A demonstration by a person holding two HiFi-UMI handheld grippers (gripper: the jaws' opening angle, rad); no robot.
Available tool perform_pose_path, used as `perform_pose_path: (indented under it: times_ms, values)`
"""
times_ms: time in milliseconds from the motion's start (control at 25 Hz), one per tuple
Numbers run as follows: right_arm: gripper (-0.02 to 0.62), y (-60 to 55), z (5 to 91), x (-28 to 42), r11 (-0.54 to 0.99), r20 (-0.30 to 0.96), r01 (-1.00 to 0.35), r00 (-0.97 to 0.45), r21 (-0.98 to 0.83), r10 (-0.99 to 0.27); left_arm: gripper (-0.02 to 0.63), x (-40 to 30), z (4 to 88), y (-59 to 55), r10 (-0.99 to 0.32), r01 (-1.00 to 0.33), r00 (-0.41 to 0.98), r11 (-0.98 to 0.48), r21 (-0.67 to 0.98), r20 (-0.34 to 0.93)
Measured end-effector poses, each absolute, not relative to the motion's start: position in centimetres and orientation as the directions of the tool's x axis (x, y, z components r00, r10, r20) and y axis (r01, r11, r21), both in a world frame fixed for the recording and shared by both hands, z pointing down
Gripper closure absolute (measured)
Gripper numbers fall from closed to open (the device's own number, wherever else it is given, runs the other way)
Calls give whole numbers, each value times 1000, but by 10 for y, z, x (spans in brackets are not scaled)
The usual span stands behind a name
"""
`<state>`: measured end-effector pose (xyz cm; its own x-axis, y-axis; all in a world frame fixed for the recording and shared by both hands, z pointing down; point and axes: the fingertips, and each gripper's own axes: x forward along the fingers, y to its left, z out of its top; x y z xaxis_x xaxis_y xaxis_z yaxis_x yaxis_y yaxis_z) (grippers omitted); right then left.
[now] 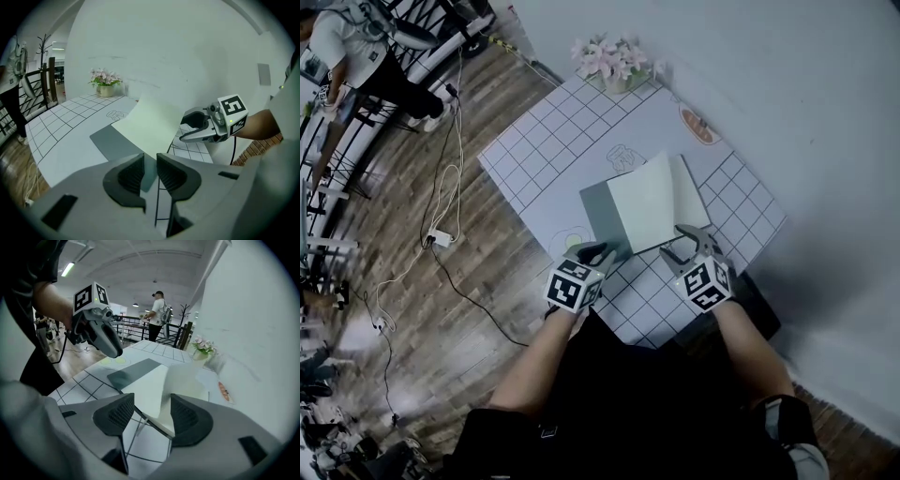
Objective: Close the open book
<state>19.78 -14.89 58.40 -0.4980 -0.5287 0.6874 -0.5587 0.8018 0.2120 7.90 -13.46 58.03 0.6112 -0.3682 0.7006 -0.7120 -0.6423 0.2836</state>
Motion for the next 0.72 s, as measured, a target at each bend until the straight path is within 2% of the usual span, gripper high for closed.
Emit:
perform_pose_path:
  times_ms: [80, 120, 200, 280, 320, 360, 440, 600, 720]
  values:
    - [377, -151, 586, 189, 786, 678, -589, -501, 189, -538, 539, 76, 578, -132, -376, -717, 610, -638, 283, 698]
    - [403, -156, 584, 190, 757, 666, -629, -491, 175, -561, 540, 75, 577, -130, -379, -719, 609, -635, 283, 697]
    - [506, -167, 579, 203, 665, 643, -734, -444, 139, -625, 540, 70, 577, -127, -384, -724, 608, -628, 287, 695]
    - [522, -177, 571, 226, 556, 625, -815, -350, 165, -698, 540, 65, 578, -124, -383, -726, 609, -621, 294, 695]
    - [501, -179, 564, 236, 518, 610, -826, -297, 223, -735, 540, 62, 579, -122, -381, -727, 610, -619, 298, 695]
    - [472, -178, 556, 242, 501, 588, -813, -258, 297, -767, 539, 61, 581, -121, -379, -727, 611, -616, 303, 695]
    - [457, -166, 547, 236, 537, 560, -732, -257, 420, -788, 540, 58, 583, -116, -375, -726, 614, -612, 312, 694]
    - [457, -131, 579, 188, 756, 654, -483, -403, 442, -640, 539, 55, 589, -110, -364, -721, 622, -611, 326, 694]
    - [454, -125, 593, 162, 808, 682, -380, -437, 450, -586, 540, 52, 592, -109, -359, -718, 626, -611, 332, 693]
